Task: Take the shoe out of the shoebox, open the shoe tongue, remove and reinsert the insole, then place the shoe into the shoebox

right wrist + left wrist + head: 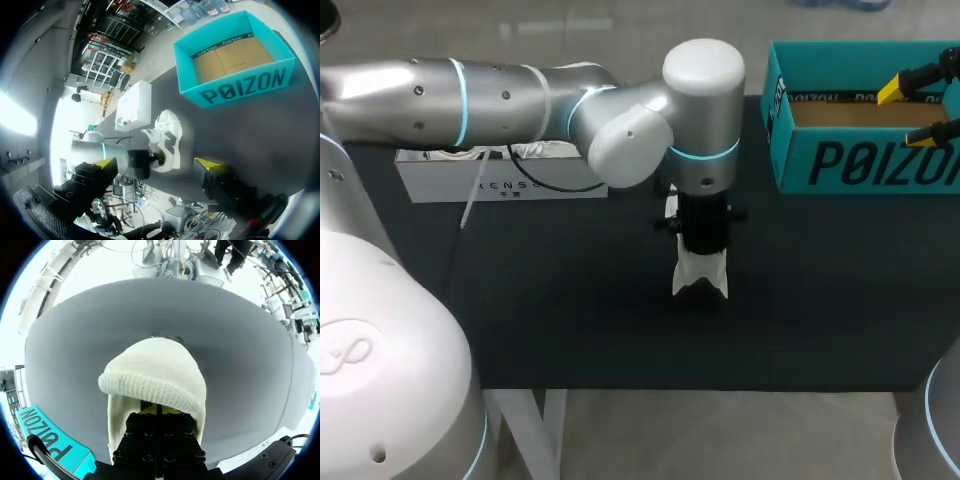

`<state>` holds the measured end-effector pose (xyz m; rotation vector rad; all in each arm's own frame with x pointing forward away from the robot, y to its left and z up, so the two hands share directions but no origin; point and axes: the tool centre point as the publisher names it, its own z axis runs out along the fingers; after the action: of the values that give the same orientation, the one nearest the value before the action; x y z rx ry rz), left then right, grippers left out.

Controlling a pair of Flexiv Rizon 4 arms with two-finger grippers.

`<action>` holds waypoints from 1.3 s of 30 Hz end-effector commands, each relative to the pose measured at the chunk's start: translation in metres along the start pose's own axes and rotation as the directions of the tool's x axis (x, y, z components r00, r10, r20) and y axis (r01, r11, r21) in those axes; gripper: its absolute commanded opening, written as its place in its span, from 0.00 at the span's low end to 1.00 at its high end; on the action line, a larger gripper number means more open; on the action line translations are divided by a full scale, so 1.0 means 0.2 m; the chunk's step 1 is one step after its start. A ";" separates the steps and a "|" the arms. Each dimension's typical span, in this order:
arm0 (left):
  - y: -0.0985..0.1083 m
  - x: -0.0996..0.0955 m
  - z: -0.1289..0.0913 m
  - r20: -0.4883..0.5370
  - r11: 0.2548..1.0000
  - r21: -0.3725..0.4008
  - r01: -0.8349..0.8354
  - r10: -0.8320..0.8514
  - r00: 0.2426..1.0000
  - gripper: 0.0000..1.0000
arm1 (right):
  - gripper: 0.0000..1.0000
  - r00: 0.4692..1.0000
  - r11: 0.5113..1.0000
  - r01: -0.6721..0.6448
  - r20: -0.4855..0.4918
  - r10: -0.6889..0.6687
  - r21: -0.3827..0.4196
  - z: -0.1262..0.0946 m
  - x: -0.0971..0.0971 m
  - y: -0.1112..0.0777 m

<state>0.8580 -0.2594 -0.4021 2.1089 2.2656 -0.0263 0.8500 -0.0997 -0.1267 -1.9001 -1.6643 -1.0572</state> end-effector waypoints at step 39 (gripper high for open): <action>0.25 0.02 -0.22 0.078 0.999 -0.014 0.037 -0.035 0.996 1.00 | 1.00 1.000 1.000 -0.002 0.003 0.002 -0.001 0.00 0.00 0.00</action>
<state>0.9080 -0.2510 -0.3596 2.0250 2.2554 -0.0963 0.8500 -0.0997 -0.1267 -1.9001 -1.6643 -1.0572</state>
